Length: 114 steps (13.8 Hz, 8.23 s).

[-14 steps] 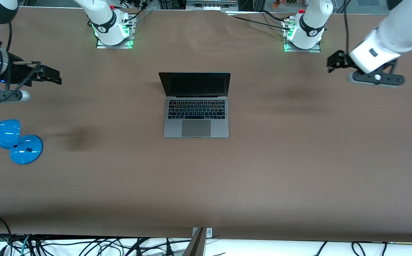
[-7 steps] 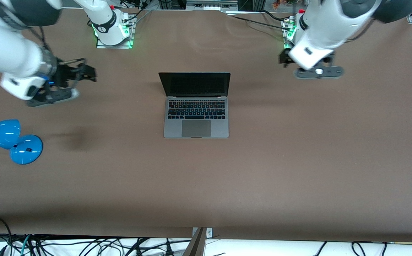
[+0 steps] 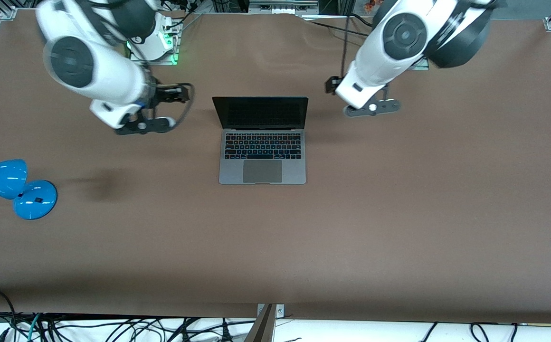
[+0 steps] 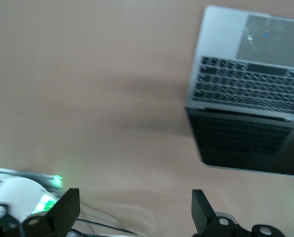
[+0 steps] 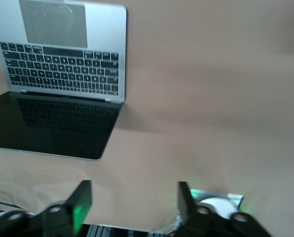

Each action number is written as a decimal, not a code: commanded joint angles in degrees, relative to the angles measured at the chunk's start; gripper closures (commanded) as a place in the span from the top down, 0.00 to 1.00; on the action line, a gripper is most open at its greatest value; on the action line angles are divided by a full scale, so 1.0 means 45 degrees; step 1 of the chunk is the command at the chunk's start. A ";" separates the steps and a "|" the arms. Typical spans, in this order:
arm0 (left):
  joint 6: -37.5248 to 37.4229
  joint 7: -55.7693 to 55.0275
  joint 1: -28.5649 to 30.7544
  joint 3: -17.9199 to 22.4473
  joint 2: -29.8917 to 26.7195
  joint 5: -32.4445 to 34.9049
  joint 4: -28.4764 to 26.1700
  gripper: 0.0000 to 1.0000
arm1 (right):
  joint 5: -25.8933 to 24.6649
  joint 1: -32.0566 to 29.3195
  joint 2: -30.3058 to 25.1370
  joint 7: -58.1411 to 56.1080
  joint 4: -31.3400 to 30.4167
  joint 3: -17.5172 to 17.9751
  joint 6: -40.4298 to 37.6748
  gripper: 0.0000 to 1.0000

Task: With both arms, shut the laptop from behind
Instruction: 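Move both grippers toward the laptop lid from behind the screen, then push the laptop lid forward and down with both grippers, then press the lid flat onto the keyboard with both grippers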

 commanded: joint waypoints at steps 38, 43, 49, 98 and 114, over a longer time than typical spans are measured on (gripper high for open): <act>0.2897 -0.2658 -0.0728 -0.1370 0.5348 0.0495 0.1590 0.00 | 0.1644 0.1964 0.2438 0.2170 -0.1445 -0.0233 0.2616 0.21; 0.2917 -0.2658 -0.0728 -0.1312 0.6052 0.0828 0.2314 0.00 | 0.1041 0.1964 0.2458 0.1624 -0.1424 -0.0332 0.3728 0.20; 0.2936 -0.2658 -0.0747 -0.1156 0.6229 0.0809 0.2334 0.00 | 0.1019 0.1963 0.2653 0.1135 -0.1405 -0.0877 0.4707 0.01; 0.6198 -0.2658 -0.0923 -0.0530 0.9803 0.3484 0.3702 0.00 | 0.1019 0.2022 0.7242 -0.4022 0.0470 -0.1855 0.9453 0.00; 0.4678 -0.2135 -0.0455 -0.0569 0.7757 0.3758 0.3507 1.00 | -0.1656 0.1420 0.3595 -0.3884 0.1173 -0.1933 0.3934 1.00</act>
